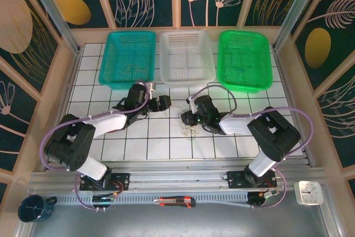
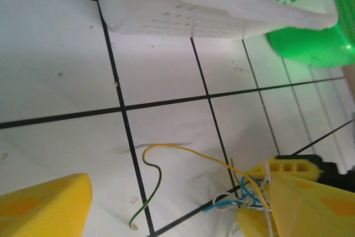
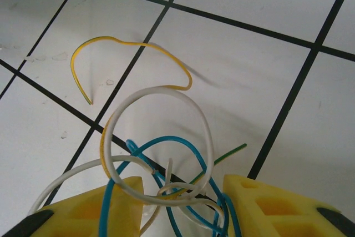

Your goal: Untangle the cables

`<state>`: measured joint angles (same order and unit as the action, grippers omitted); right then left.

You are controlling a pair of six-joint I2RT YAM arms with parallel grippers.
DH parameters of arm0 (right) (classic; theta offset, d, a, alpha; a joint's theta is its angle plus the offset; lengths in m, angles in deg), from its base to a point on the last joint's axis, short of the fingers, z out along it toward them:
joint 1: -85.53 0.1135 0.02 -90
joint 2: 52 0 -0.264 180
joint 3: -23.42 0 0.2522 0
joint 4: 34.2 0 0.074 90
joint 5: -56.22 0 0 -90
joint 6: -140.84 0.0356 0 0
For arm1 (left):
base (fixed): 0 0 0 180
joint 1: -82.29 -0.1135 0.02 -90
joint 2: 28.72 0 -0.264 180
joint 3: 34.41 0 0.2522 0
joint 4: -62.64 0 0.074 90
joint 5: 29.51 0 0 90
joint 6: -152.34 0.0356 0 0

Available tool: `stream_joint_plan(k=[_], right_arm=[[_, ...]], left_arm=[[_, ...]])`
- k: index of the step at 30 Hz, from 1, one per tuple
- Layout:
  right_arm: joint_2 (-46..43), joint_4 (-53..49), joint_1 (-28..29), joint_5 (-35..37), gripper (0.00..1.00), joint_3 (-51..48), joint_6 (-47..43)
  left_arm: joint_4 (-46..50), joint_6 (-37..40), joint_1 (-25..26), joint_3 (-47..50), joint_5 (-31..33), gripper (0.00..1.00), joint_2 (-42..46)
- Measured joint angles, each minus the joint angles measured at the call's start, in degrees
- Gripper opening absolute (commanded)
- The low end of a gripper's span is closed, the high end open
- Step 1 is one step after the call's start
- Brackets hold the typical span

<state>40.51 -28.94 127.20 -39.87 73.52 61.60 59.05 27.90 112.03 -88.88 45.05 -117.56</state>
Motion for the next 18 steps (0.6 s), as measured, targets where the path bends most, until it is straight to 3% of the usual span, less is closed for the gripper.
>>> stream_joint_plan(k=[8,18], right_arm=[[0.0,0.0,0.0,0.0,0.43,0.0,0.0],[0.0,0.0,0.0,0.0,0.43,0.0,0.0]], left_arm=[[3.8,7.3,1.2,-3.3,3.1,0.69,-4.7],[5.1,9.7,2.0,-2.9,2.0,0.54,-6.1]])
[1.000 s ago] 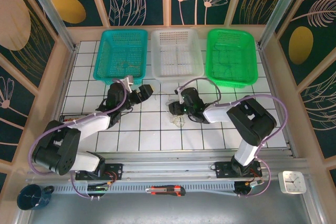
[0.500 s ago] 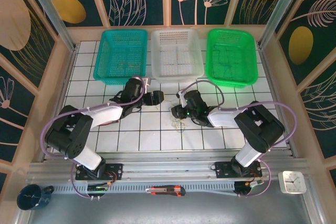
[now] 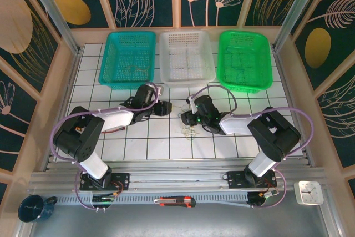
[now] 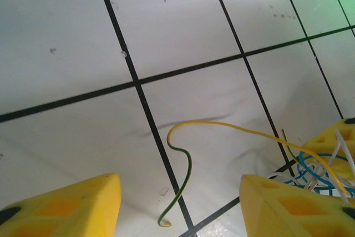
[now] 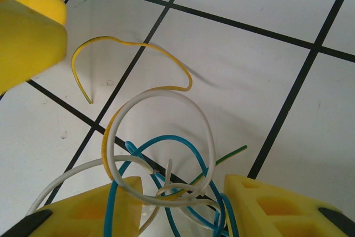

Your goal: Untangle the cables

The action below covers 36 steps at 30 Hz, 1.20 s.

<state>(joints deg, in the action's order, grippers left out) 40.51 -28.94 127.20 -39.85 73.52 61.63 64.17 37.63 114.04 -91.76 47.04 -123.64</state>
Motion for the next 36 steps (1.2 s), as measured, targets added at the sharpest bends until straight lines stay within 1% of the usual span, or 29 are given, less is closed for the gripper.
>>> stream_joint_plan(k=[8,13,17,21,22,26,30,36], right_arm=[[0.0,0.0,0.0,0.0,0.43,0.0,0.0],[0.1,0.0,0.0,0.0,0.43,0.0,0.0],[0.3,0.0,0.0,0.0,0.43,-0.1,0.0],[0.3,0.1,0.0,0.2,0.43,-0.1,0.1],[0.3,0.1,0.0,0.2,0.43,-0.1,0.1],[0.3,0.7,0.0,0.2,0.43,-0.4,0.3],[1.2,1.8,0.0,0.2,0.43,-0.9,0.5],[2.2,2.7,0.0,0.2,0.43,-1.9,1.4]], left_arm=[[-0.8,0.1,0.5,0.6,-1.4,0.49,-2.5],[-2.1,0.0,0.5,0.7,-1.6,0.42,-4.2],[-3.1,-0.1,0.4,0.9,-1.6,0.26,-5.6],[-3.8,-0.1,0.5,0.9,-2.0,0.02,-6.4],[-3.8,-0.1,0.5,0.9,-2.2,0.0,-6.4],[-2.4,-0.1,0.5,0.9,-2.1,0.0,-4.0],[-0.3,-0.2,0.5,0.4,-2.3,0.0,3.2],[0.3,-2.5,0.5,-4.7,-4.9,0.0,11.2]])
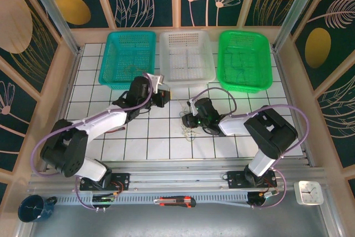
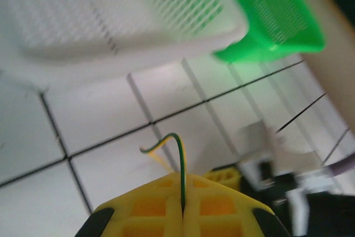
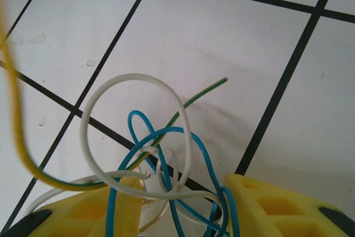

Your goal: Untangle the cables

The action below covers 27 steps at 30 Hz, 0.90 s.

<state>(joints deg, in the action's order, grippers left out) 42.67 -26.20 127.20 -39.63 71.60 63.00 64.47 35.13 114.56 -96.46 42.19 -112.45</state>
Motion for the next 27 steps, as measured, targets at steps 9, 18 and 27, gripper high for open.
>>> stream_joint_plan(k=[9,18,27], right_arm=[[0.0,0.9,0.0,-0.2,0.62,-0.1,0.4],[-2.1,-0.1,0.0,-0.2,0.71,-0.1,0.4],[-10.7,-4.4,0.0,0.3,0.73,2.8,0.2]], left_arm=[[-1.9,-5.9,0.0,-4.0,-3.2,0.0,4.7],[-2.3,-7.6,0.0,-5.0,-2.9,0.0,5.8],[-1.3,-7.5,0.0,-5.0,0.4,0.0,6.7]])
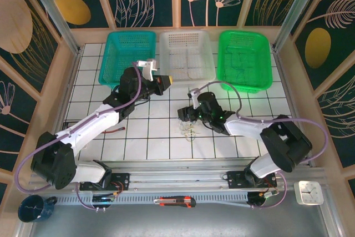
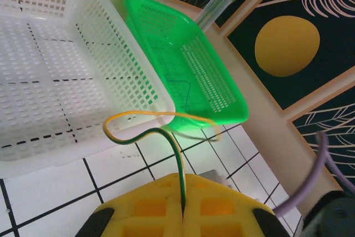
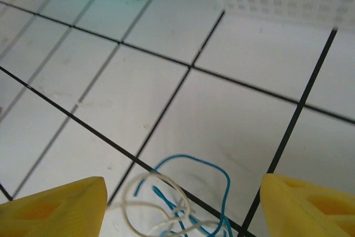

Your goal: Untangle the cables

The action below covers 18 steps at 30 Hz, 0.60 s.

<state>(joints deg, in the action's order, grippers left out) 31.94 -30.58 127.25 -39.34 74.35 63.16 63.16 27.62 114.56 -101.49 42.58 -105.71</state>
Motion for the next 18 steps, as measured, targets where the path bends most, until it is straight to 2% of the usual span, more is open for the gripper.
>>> stream_joint_plan(k=[9,18], right_arm=[[-10.9,-4.6,0.0,3.5,0.74,0.1,-0.1],[-18.4,-5.5,-0.1,9.9,0.8,0.4,-1.7]], left_arm=[[0.9,0.1,0.0,-0.1,0.2,0.0,0.2],[1.4,-0.4,0.0,-2.7,-2.5,0.0,0.2]])
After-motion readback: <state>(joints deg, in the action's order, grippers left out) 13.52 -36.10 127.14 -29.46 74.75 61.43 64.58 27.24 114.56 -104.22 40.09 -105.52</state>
